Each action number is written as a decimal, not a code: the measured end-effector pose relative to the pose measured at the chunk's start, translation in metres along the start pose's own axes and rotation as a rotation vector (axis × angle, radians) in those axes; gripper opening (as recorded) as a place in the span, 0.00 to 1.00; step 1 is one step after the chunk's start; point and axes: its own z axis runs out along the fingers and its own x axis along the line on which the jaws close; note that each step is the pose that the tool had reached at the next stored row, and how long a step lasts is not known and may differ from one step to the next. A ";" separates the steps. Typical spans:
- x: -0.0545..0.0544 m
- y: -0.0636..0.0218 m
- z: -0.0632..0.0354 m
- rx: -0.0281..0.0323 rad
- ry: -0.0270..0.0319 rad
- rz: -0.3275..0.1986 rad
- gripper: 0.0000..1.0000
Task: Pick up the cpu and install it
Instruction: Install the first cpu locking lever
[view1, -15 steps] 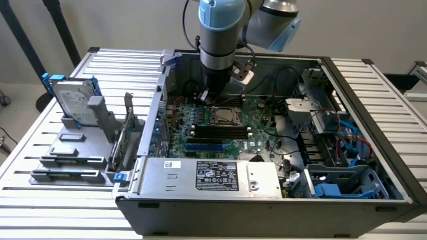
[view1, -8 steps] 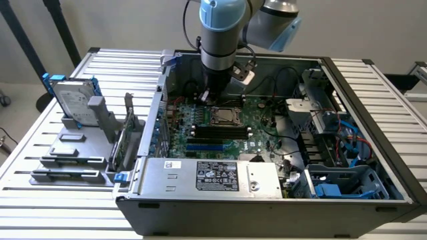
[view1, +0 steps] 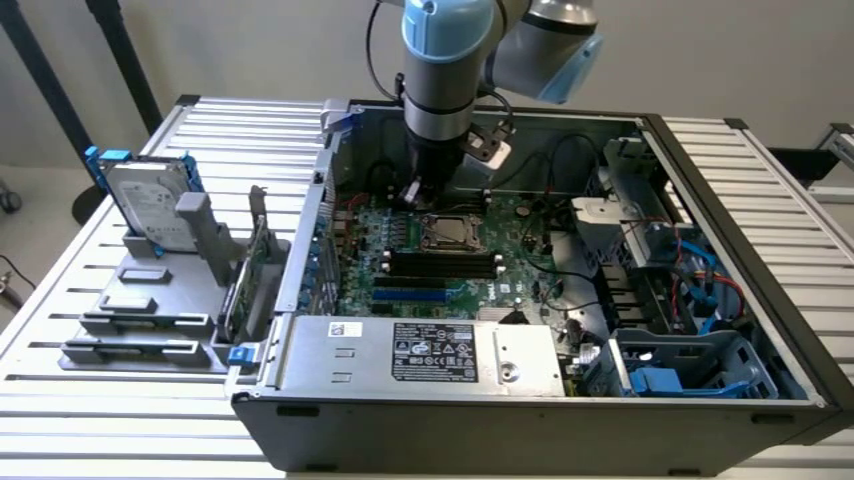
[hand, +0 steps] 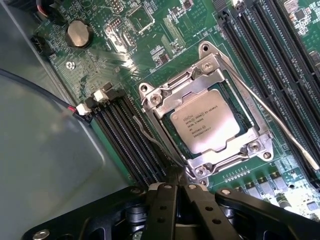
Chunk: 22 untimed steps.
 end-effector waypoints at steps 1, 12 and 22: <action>0.000 0.0002 0.0003 -0.0008 -0.0012 0.000 0.11; 0.006 0.0026 0.0027 -0.0077 -0.0118 0.000 0.11; 0.008 0.0049 0.0028 -0.0098 -0.0163 0.000 0.11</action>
